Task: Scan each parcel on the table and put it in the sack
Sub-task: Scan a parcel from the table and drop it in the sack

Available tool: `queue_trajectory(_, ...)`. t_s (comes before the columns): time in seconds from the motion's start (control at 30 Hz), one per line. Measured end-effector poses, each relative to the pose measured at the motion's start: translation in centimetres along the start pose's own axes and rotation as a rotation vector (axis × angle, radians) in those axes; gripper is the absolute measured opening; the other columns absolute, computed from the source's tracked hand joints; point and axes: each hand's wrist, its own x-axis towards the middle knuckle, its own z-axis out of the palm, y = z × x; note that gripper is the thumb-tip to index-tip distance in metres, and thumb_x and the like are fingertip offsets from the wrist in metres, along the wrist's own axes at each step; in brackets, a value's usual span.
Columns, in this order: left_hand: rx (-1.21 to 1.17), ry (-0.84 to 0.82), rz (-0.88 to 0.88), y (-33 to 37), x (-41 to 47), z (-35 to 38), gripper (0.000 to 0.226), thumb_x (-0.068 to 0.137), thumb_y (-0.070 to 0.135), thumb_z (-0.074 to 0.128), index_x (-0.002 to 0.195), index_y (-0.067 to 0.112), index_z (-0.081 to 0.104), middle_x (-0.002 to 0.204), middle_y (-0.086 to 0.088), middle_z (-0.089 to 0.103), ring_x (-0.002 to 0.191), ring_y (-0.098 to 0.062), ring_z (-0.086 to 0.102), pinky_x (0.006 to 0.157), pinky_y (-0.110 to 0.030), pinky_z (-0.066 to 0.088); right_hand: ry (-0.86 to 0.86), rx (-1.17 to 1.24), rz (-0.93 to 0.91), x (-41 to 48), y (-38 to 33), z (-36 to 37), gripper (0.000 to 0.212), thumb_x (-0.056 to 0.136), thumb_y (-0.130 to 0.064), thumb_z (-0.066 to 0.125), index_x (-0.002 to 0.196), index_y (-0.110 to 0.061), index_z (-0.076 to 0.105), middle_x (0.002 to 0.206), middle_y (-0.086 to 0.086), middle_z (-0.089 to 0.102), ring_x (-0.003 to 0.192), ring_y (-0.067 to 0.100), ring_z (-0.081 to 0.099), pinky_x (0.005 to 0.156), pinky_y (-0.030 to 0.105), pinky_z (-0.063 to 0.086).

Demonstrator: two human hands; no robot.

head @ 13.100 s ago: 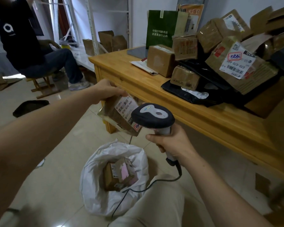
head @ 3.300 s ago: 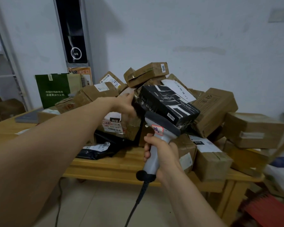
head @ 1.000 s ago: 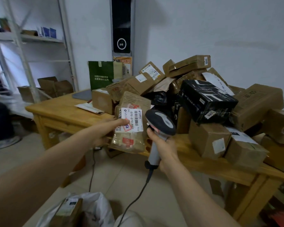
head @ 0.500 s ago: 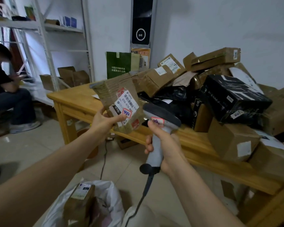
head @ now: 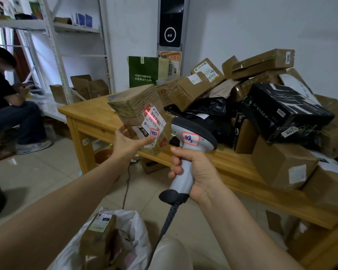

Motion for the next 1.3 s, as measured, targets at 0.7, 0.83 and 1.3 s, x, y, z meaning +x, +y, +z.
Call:
queue_trajectory(0.7,0.009,0.061,-0.009,-0.9,1.1,-0.9,0.133,0.029,0.048,0.089,0.144,0.020,0.028,0.138,-0.003,0.051,0.127,-0.022,0.048,0.103,-0.051,0.044,-0.013,-0.001,-0.003,0.6,0.8,0.8,0.019,0.082,-0.002,0.064,0.068,-0.009,0.054,0.049,0.002,0.046,0.033,0.009,0.038,0.040,0.019,0.039)
queue_trajectory(0.83,0.006,0.085,-0.021,-1.3,0.8,-1.9,0.133,0.029,0.051,0.093,0.143,0.022,0.029,0.136,-0.001,0.053,0.124,-0.020,0.051,0.100,-0.050,0.047,-0.027,-0.020,0.003,0.9,1.3,1.0,0.018,0.081,-0.004,0.067,0.067,-0.010,0.057,0.052,0.002,0.049,0.034,0.008,0.039,0.040,0.020,0.040)
queue_trajectory(1.3,0.257,0.417,-0.427,-16.7,-3.1,-14.0,0.085,0.054,0.057,0.082,0.123,0.015,0.054,0.116,-0.008,0.064,0.100,-0.027,0.064,0.084,-0.044,0.057,0.042,-0.110,0.399,5.9,12.1,-0.8,0.021,0.079,0.001,0.068,0.067,-0.007,0.053,0.053,0.006,0.050,0.035,0.012,0.040,0.042,0.021,0.042)
